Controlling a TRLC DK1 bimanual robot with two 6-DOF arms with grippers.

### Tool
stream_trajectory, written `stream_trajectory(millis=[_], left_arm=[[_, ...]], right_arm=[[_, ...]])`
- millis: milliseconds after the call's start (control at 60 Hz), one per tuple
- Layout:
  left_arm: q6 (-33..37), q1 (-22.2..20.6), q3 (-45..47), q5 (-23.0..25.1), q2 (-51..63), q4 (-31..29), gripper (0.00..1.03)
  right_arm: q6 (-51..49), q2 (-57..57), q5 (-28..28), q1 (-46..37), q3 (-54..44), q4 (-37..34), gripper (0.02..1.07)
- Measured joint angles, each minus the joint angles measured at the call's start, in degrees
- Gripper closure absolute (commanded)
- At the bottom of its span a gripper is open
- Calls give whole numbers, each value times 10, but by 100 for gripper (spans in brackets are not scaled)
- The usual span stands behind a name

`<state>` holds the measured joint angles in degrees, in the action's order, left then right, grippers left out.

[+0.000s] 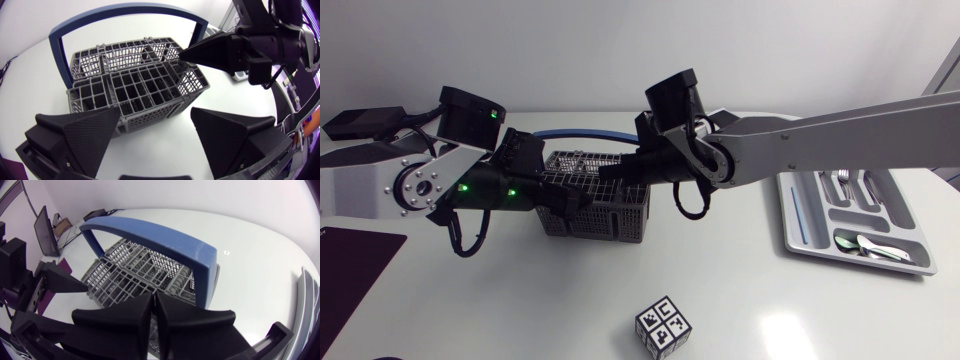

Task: Transfer all utensils from the basket to the drawer tray.

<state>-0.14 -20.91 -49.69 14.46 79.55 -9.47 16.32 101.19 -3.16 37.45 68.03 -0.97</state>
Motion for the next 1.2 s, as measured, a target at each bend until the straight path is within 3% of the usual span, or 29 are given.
stream_trajectory(millis=[383, 900, 1200], left_arm=[[0, -13, 0, -5, 0, 0, 5], [-1, -27, 0, -20, -4, -8, 5], [-3, -32, 1, -30, -54, -61, 5]], right_arm=[[0, -64, -20, 10, -25, 26, 99], [-1, -184, -52, 7, -32, 7, 99], [-2, -272, -115, -88, -34, -136, 99]])
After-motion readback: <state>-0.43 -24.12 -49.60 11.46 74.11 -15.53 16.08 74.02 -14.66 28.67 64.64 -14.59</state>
